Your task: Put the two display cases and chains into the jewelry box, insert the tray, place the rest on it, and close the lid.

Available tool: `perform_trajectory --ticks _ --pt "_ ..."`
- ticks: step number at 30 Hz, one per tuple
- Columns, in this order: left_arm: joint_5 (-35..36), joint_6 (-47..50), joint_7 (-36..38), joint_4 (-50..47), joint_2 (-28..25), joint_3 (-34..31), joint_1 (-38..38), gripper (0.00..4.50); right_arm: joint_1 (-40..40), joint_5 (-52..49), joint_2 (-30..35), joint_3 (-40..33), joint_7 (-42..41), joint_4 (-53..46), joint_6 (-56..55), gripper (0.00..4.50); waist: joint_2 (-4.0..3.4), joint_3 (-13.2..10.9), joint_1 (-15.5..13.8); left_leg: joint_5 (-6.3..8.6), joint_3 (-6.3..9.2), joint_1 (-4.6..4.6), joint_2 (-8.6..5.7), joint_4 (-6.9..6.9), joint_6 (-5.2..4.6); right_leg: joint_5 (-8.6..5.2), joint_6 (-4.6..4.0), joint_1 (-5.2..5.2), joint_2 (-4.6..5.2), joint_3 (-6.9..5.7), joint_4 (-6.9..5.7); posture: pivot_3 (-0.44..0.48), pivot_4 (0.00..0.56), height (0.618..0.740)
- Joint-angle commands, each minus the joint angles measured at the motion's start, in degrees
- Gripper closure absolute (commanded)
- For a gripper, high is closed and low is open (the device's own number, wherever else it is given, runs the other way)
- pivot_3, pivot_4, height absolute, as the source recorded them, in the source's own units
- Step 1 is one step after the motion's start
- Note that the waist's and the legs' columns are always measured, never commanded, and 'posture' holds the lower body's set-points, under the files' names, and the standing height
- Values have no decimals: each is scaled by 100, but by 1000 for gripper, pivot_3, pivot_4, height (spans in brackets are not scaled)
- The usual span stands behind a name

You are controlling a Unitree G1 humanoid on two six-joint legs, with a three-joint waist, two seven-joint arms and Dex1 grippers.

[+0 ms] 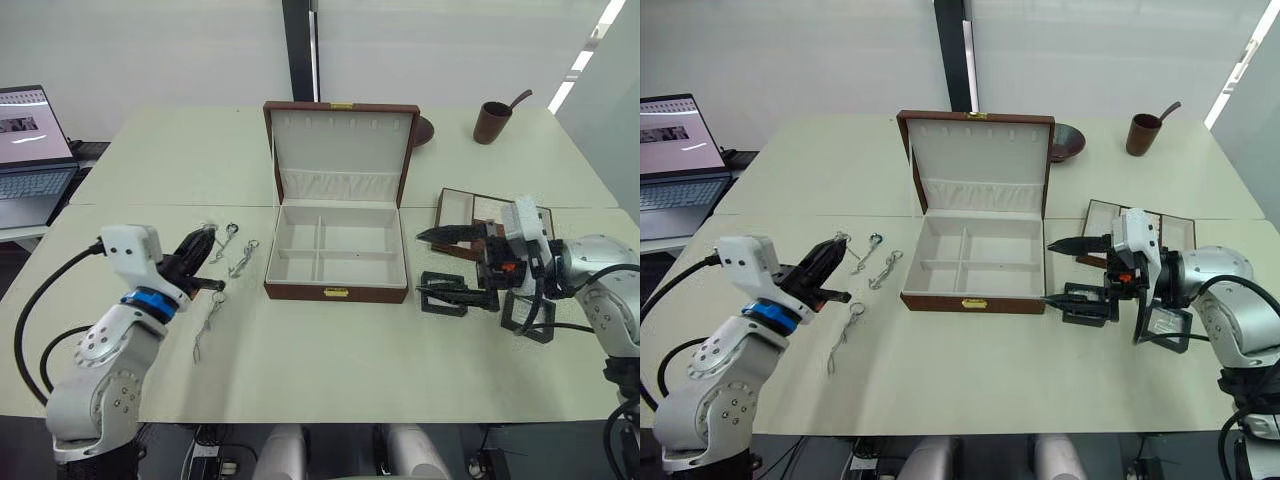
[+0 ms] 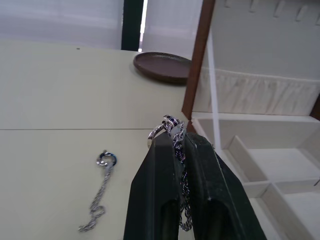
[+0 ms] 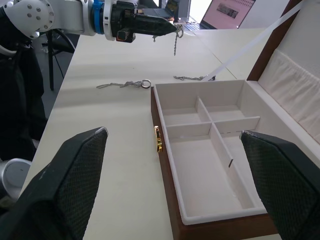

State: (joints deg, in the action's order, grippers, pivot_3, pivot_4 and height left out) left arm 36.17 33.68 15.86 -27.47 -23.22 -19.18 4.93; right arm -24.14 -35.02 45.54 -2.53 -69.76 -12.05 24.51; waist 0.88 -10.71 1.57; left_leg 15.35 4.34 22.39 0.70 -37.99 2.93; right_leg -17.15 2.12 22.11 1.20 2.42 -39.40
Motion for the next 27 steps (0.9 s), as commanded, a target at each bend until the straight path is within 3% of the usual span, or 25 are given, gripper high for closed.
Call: perform_trajectory --ticks 1,13,27 --pt "-8 48 -177 -233 126 262 238 4465 -160 -109 10 -251 68 13 23 0 1 0 -2 0 -2 1 -1 0 0 0 0 0 0 -2 0 0 150 740" --pt "-733 -84 -514 686 945 1494 1415 4465 -36 -69 -13 -469 506 115 37 0 2 -1 -19 -1 -10 15 -6 -4 0 3 4 0 -2 -5 13 0 150 740" --pt "-1408 -343 -598 1825 1307 1596 2040 4465 278 -182 18 -671 804 -307 273 0 2 -1 -13 -1 -12 21 -7 -5 0 4 7 0 -2 -7 21 0 150 740"
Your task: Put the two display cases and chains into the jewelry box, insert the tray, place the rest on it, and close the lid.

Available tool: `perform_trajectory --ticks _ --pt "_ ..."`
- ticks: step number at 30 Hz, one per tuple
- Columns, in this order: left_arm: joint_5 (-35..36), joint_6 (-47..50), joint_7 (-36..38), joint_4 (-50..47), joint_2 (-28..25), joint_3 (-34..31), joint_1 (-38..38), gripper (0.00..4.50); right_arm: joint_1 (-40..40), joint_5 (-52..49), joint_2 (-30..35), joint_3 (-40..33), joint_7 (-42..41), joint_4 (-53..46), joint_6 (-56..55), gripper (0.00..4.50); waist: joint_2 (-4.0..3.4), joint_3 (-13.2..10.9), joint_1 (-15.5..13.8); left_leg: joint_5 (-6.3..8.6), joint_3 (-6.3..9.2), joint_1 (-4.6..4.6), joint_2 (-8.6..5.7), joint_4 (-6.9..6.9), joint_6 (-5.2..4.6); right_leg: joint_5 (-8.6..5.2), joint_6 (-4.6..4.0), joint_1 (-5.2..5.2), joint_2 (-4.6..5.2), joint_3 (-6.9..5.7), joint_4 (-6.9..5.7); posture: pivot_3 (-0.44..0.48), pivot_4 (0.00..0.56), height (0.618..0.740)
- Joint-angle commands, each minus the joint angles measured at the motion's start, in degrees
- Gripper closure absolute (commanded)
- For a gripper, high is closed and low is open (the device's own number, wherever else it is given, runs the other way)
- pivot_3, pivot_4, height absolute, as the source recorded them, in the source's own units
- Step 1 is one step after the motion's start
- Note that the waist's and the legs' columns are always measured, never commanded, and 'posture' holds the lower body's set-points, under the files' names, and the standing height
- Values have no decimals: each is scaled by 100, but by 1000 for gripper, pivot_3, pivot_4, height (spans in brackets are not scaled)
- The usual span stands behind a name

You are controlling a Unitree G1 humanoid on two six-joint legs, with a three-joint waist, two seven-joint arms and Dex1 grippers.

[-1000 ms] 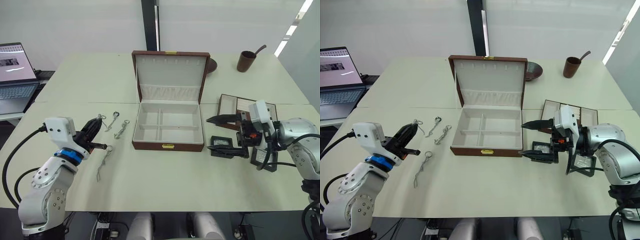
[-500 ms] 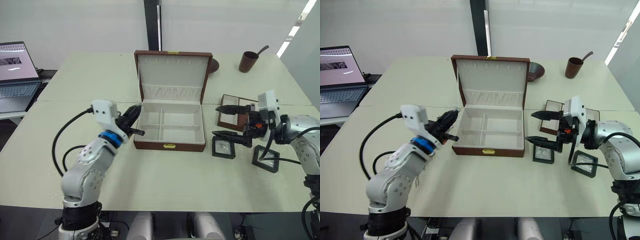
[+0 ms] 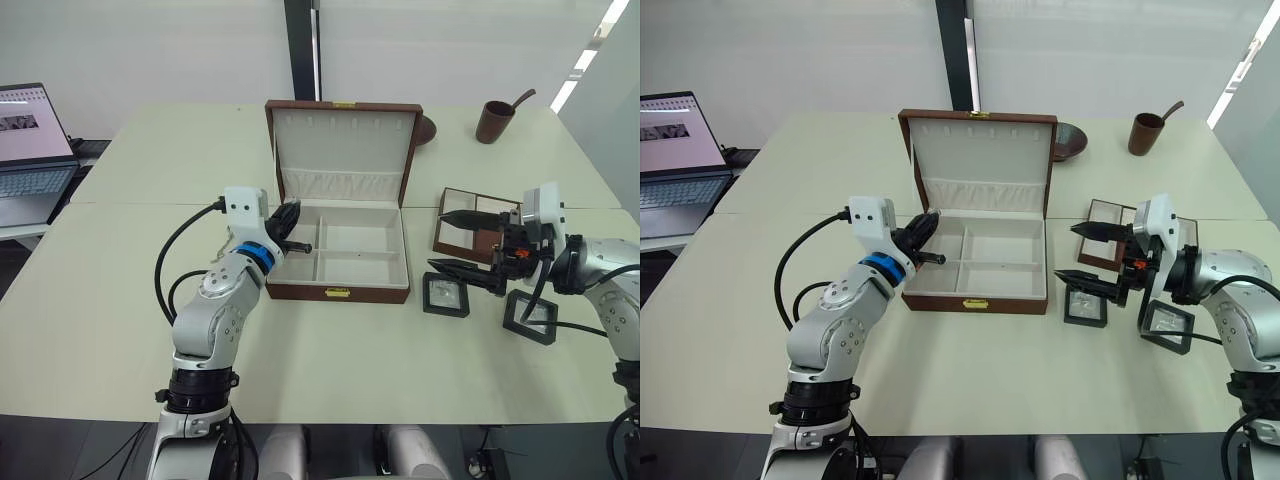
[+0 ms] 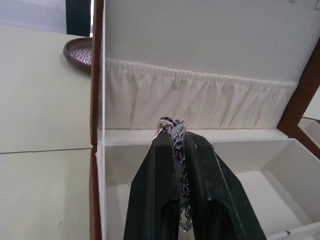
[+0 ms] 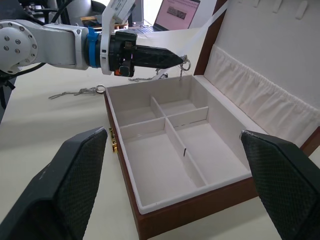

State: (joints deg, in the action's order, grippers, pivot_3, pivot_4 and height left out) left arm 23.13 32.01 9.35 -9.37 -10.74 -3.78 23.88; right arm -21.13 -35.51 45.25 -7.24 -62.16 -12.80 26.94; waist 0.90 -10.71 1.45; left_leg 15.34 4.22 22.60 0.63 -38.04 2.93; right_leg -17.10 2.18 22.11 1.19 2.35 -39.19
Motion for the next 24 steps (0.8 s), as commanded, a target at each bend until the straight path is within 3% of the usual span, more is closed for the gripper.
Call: perform_trajectory --ticks 1,13,24 --pt "-139 -212 65 86 70 56 159 4465 -22 -135 46 -200 57 -248 44 0 0 0 -2 0 0 0 0 0 0 1 1 0 0 0 0 0 150 740" --pt "-344 -417 98 443 241 29 302 4465 -10 -166 66 -222 104 -291 104 0 0 0 -6 0 0 2 -1 0 0 2 3 0 0 0 3 0 150 740" --pt "-316 -364 210 306 335 72 213 1164 -22 -177 82 -197 95 -263 123 0 0 0 -6 0 0 2 -1 -1 0 3 4 0 1 0 3 0 150 740"
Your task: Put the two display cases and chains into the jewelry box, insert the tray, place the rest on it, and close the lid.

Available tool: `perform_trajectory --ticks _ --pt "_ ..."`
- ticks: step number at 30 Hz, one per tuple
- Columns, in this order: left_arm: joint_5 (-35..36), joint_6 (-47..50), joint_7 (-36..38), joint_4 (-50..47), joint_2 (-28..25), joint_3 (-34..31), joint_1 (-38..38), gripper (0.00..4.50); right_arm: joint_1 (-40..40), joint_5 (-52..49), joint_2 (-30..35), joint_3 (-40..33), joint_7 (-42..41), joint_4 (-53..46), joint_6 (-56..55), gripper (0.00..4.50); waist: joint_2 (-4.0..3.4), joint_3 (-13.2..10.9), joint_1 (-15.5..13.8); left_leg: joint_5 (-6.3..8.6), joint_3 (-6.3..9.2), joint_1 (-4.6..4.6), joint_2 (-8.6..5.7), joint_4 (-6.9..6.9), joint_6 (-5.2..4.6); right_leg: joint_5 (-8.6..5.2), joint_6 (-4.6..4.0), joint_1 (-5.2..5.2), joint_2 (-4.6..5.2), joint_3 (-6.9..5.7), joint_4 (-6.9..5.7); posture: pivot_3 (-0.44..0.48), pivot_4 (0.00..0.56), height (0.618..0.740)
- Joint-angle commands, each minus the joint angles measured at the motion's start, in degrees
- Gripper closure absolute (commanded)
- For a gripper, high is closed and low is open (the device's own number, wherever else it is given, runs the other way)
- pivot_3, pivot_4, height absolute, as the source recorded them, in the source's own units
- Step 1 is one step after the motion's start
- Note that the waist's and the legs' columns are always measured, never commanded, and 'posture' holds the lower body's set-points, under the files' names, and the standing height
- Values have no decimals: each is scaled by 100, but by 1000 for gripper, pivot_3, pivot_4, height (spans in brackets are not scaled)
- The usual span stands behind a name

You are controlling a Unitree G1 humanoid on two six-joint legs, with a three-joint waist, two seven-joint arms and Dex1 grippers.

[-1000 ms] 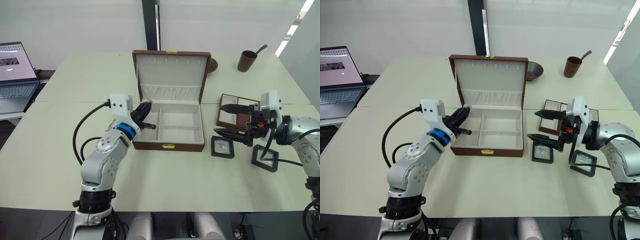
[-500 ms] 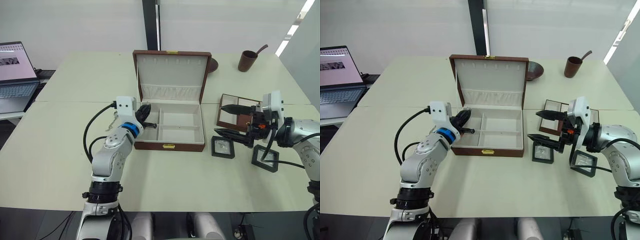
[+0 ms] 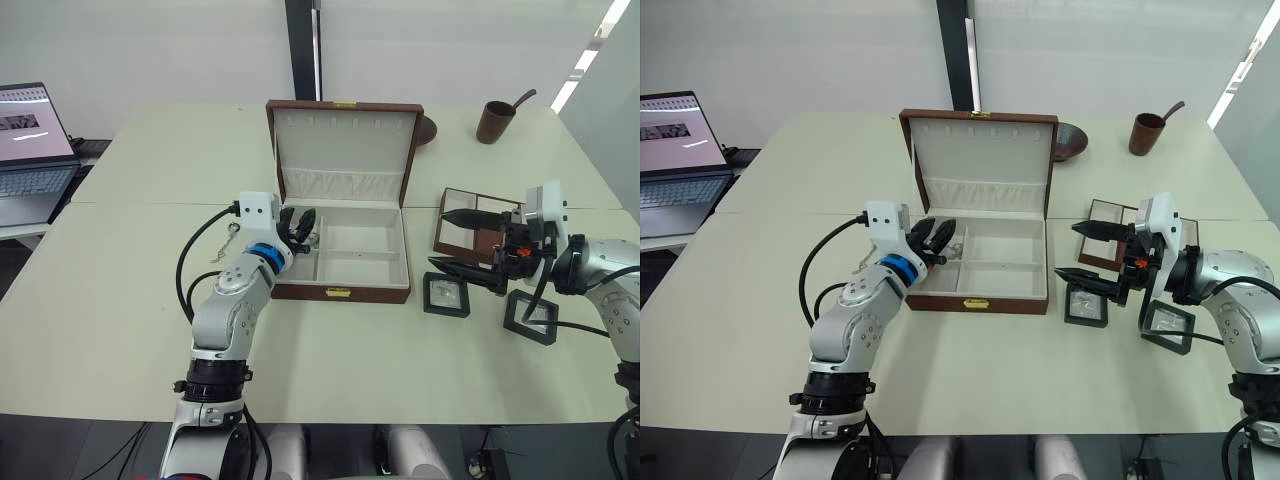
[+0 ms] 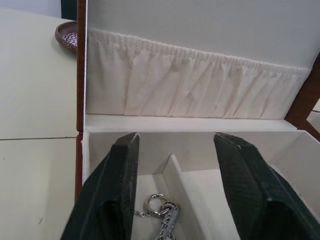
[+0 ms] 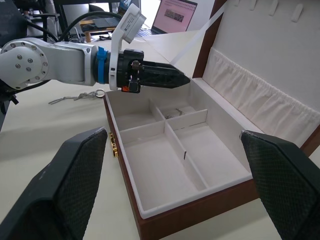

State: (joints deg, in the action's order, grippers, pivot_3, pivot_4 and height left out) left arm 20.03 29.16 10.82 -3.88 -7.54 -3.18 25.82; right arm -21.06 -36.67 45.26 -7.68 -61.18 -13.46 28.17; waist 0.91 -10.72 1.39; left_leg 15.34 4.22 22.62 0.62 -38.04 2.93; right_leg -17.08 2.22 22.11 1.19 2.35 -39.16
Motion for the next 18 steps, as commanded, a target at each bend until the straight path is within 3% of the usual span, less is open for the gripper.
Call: perform_trajectory --ticks 1,4,14,18 --pt "2 -77 71 -248 27 20 20 838 -34 -60 79 -152 -2 -192 1 0 0 0 0 0 0 0 0 0 0 0 0 0 0 0 0 0 150 740" --pt "45 -44 128 -272 65 73 40 8 -41 -59 68 -140 7 -195 8 0 0 0 -1 0 0 0 0 0 0 0 0 0 0 0 0 0 150 740" --pt "372 214 726 -652 -49 84 -58 8 16 -77 98 -220 6 -165 22 0 0 0 1 0 0 1 0 0 0 0 0 0 0 0 1 0 150 740" --pt "1294 700 1566 -1337 -589 -239 -239 8 176 -121 202 -429 6 -86 66 0 0 0 13 0 0 1 3 2 0 0 0 1 -2 0 1 0 150 740"
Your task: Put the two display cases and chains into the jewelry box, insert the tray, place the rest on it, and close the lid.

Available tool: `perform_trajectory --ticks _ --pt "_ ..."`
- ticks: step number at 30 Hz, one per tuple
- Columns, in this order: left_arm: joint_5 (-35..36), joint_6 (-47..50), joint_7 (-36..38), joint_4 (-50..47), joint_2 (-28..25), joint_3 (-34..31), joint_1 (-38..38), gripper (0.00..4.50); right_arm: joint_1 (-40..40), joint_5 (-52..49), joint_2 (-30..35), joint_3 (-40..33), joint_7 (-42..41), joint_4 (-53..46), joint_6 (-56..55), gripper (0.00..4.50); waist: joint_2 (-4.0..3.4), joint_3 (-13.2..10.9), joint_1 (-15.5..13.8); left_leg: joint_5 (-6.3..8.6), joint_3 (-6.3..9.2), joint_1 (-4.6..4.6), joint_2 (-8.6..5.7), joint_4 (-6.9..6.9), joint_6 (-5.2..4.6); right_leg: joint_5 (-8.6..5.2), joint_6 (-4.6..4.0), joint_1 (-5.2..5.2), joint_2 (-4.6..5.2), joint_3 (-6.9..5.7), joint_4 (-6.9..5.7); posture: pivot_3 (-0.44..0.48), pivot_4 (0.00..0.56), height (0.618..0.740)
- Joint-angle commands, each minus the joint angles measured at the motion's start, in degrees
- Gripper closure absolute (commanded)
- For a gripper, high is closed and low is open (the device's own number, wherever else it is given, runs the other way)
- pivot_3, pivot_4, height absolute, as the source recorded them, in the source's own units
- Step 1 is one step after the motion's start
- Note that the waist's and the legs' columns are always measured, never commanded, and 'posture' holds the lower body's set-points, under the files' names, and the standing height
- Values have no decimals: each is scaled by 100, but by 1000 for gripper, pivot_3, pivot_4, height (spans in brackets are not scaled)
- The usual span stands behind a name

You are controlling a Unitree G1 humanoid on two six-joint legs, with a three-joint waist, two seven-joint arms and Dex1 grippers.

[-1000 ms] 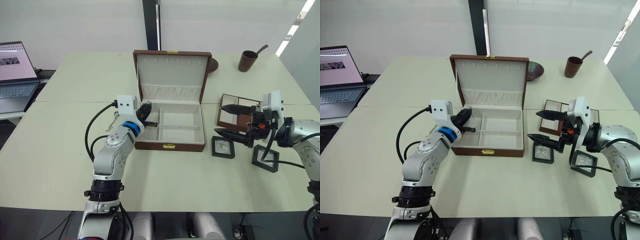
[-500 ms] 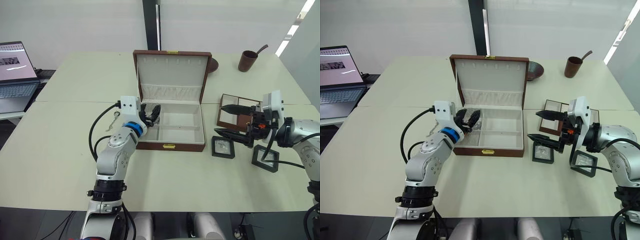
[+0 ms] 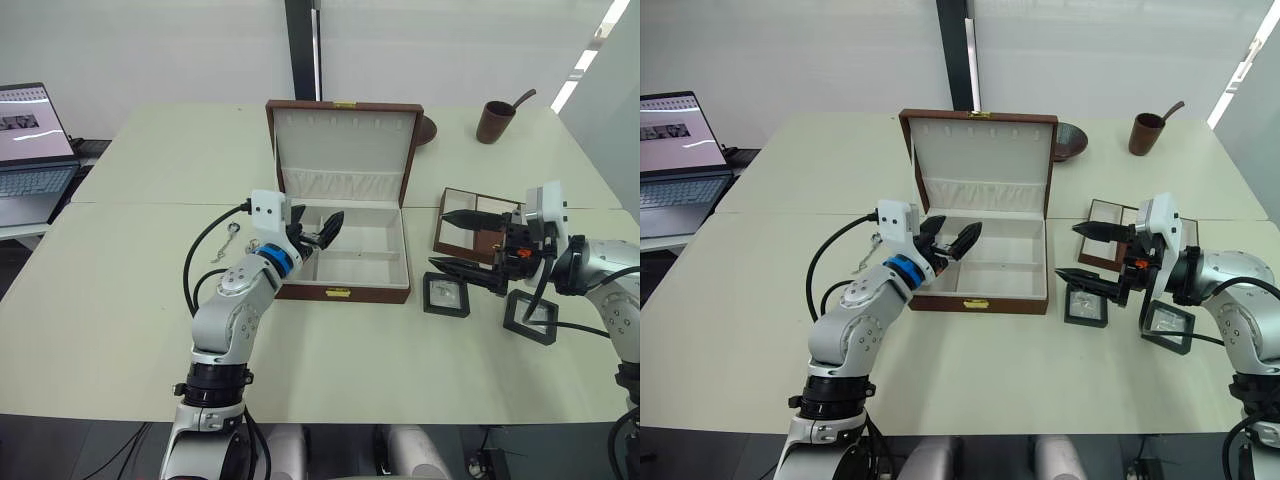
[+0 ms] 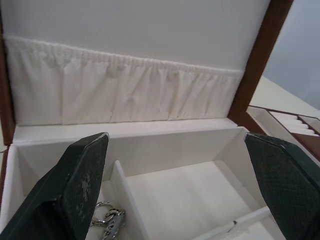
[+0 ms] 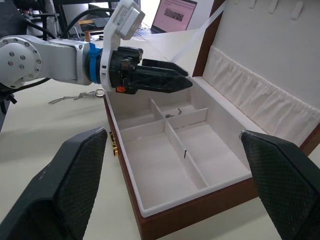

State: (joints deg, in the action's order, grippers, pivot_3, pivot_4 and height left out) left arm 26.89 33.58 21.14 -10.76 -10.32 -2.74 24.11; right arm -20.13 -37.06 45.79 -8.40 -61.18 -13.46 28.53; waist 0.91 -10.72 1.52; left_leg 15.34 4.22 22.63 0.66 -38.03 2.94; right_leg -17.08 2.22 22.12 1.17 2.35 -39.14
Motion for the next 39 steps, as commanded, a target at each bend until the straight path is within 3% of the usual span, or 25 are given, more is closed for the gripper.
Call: perform_trajectory --ticks 1,5,9,12,16,21,28,39 --pt "920 446 762 -837 -550 -430 -161 8 139 -101 183 -435 3 -43 38 0 0 0 2 0 1 0 1 1 0 0 0 0 0 0 0 0 150 740" --pt "1668 889 1268 -1161 -1369 -1012 -471 8 338 -52 312 -684 -44 163 25 0 -1 0 13 0 0 -3 2 1 0 0 0 0 0 3 0 0 150 740" --pt "2137 1228 2318 -1022 -2839 -1987 -1270 8 698 119 569 -1072 -154 703 -113 0 -2 -1 34 1 -3 -4 4 4 -1 -1 -1 1 -3 4 2 0 150 740" --pt "1873 1003 2832 -699 -3569 -2378 -1879 8 899 208 689 -1291 -229 1072 -220 0 -3 -1 17 1 -8 -4 3 7 -2 -3 -4 4 -2 6 4 0 150 740" --pt "1514 585 3036 -130 -4029 -3004 -2355 8 1234 388 802 -1537 -352 1595 -418 0 -3 -1 2 1 -11 -10 4 7 -2 -3 -4 -2 -1 7 6 0 150 740" --pt "873 -117 3109 458 -4117 -3496 -3035 8 1481 696 875 -1678 -399 2375 -825 0 -3 -1 13 2 -18 -11 5 12 -3 -3 -4 0 1 13 10 0 150 740" --pt "473 -859 2679 1042 -3776 -3930 -3293 8 1450 1017 741 -1637 -325 3263 -1341 0 -3 -1 19 2 -25 -16 10 12 -3 -3 -4 0 0 17 9 0 150 740" --pt "315 -1252 2464 1418 -3434 -3838 -3283 8 1411 1310 615 -1524 -379 4161 -1979 0 -4 -1 27 2 -26 -17 10 13 -3 -2 -3 -1 1 18 7 0 150 740"
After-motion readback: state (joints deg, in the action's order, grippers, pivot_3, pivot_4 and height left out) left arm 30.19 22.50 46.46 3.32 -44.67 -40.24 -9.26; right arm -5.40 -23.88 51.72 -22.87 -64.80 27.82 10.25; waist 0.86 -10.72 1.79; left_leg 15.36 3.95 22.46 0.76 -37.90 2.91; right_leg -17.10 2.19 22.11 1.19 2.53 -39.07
